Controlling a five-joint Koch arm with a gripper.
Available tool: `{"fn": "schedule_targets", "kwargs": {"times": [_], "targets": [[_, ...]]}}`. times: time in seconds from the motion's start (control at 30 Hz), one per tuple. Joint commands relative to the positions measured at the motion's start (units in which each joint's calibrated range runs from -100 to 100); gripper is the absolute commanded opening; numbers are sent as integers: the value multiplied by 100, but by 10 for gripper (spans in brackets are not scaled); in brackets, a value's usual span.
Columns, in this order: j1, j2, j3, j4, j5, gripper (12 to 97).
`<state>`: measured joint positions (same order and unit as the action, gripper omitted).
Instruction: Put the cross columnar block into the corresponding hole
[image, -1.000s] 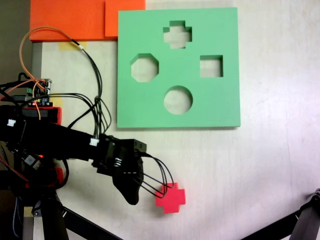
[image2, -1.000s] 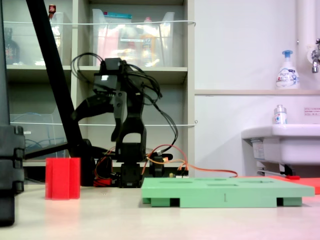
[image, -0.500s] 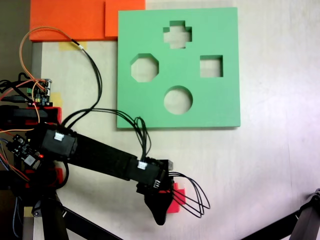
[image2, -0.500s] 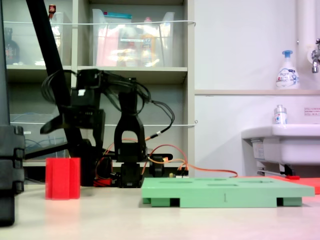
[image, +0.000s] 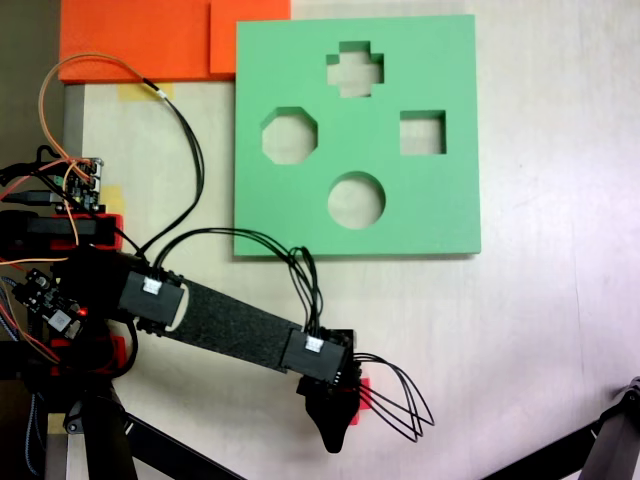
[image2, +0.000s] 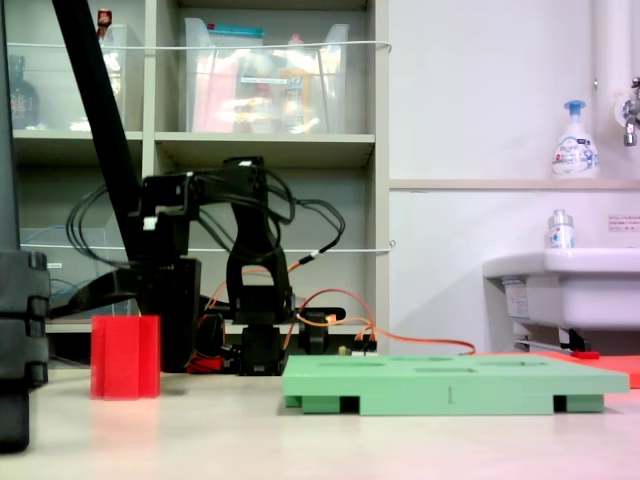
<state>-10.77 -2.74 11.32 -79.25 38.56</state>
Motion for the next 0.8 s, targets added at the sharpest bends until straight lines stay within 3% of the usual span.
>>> {"fn": "schedule_targets", "kwargs": {"times": [0.0, 0.13, 0.17, 0.23, 0.27, 0.77], "targets": [[-10, 36, 374, 236, -83, 959], [-20, 288, 374, 245, -103, 931], [-24, 302, 374, 245, -103, 849], [-44, 315, 334, 236, -98, 564], [-54, 315, 254, 226, -98, 490], [-54, 413, 15, -419, -73, 470]]}}
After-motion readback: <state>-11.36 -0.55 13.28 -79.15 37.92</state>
